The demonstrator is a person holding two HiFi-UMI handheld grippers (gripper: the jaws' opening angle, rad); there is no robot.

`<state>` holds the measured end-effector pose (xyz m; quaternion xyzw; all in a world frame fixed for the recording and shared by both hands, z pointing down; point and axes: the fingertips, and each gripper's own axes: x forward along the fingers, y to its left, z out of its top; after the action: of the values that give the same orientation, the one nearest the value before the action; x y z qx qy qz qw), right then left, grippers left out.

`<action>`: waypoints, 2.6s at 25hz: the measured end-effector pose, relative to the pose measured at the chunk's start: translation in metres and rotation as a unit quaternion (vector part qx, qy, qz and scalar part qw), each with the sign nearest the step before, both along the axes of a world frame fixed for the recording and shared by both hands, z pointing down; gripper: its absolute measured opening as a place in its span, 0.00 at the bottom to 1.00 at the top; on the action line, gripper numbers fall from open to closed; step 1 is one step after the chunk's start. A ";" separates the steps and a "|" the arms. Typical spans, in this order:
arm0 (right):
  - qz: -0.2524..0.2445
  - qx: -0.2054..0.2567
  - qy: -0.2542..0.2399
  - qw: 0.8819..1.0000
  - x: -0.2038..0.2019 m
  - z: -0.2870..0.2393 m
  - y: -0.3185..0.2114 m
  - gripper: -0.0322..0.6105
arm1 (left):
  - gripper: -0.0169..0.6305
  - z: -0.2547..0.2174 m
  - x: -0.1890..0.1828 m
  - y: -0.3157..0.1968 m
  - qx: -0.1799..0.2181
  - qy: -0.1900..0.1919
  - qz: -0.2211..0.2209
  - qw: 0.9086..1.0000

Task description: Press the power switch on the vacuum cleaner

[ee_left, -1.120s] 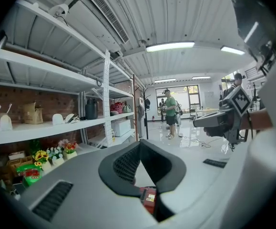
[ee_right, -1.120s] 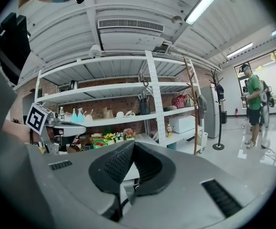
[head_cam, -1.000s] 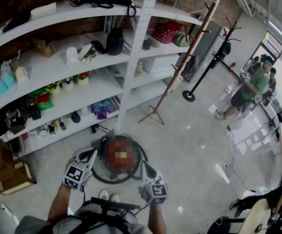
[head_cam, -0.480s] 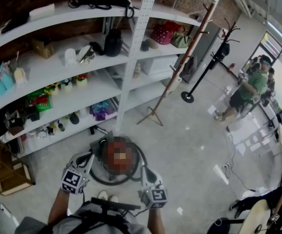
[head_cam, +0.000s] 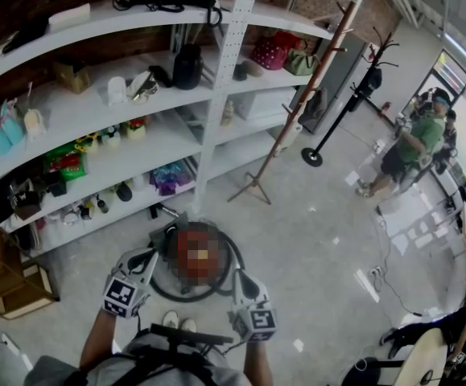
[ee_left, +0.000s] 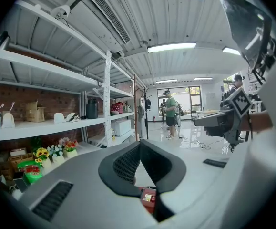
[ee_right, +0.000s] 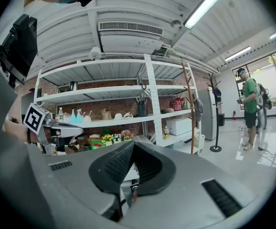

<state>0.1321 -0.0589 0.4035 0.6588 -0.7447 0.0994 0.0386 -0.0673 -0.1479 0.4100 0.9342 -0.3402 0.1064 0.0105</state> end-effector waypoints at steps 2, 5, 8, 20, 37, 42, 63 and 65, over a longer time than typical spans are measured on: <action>-0.001 0.000 -0.003 1.000 0.000 -0.001 0.001 0.06 | 0.04 0.001 0.002 0.003 -0.001 0.002 0.002 1.000; -0.003 -0.003 -0.006 1.000 -0.002 0.000 0.003 0.06 | 0.04 0.000 0.003 0.005 0.002 0.000 0.001 1.000; -0.001 -0.001 -0.011 1.000 -0.002 0.001 0.006 0.06 | 0.04 -0.001 0.003 0.006 0.004 -0.003 0.001 1.000; -0.001 0.004 -0.009 1.000 0.001 0.001 0.012 0.06 | 0.04 -0.001 0.004 0.014 0.004 -0.003 -0.002 1.000; -0.004 0.007 -0.013 1.000 0.000 -0.004 0.008 0.06 | 0.04 -0.004 0.008 0.013 0.007 -0.002 0.002 1.000; -0.002 0.014 -0.016 1.000 0.002 -0.006 0.006 0.07 | 0.04 -0.005 0.009 0.012 0.007 -0.004 0.002 1.000; -0.010 0.018 -0.009 1.000 -0.004 -0.009 -0.004 0.07 | 0.04 -0.001 0.007 0.003 0.004 0.001 0.005 1.000; -0.009 0.018 -0.012 1.000 -0.005 -0.010 -0.005 0.07 | 0.04 -0.002 0.006 0.002 0.004 0.001 0.005 1.000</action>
<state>0.1268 -0.0635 0.3935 0.6514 -0.7527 0.0934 0.0190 -0.0612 -0.1460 0.4081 0.9361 -0.3359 0.1040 0.0066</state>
